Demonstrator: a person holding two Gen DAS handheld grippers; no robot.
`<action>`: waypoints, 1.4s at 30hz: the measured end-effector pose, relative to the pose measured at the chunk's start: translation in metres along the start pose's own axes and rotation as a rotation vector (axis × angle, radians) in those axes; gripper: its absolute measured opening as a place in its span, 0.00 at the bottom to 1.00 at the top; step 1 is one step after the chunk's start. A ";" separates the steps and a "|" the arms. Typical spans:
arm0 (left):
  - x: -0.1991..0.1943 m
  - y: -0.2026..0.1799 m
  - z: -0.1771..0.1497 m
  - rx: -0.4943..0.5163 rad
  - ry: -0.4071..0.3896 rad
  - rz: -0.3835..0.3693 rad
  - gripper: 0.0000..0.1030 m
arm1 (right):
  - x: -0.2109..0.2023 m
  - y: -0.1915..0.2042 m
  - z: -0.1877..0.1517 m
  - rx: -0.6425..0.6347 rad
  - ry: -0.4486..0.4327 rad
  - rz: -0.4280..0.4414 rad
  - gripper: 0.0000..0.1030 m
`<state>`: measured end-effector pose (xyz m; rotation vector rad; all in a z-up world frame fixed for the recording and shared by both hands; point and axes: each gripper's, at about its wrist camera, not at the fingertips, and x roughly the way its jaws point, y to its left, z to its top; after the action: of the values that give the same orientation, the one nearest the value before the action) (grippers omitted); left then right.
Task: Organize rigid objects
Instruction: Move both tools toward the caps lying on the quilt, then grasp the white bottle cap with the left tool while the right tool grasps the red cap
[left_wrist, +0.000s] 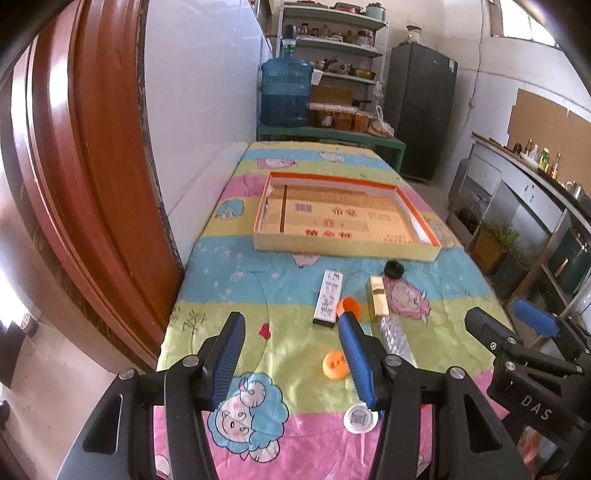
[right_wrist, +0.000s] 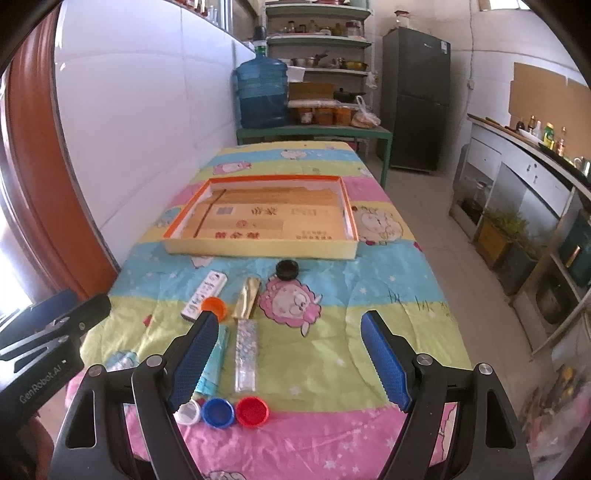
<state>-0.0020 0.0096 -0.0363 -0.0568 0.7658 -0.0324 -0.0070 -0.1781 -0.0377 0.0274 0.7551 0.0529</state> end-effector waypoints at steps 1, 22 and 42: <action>0.002 0.000 -0.003 0.004 0.007 -0.004 0.52 | 0.002 -0.001 -0.004 0.005 0.011 0.001 0.78; 0.020 -0.010 -0.052 0.073 0.082 -0.075 0.52 | 0.022 -0.004 -0.061 -0.055 0.081 0.002 0.78; 0.031 -0.028 -0.090 0.142 0.146 -0.199 0.52 | 0.034 -0.006 -0.091 -0.077 0.140 0.031 0.78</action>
<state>-0.0421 -0.0233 -0.1204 0.0045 0.9001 -0.2820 -0.0449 -0.1816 -0.1277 -0.0386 0.8917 0.1141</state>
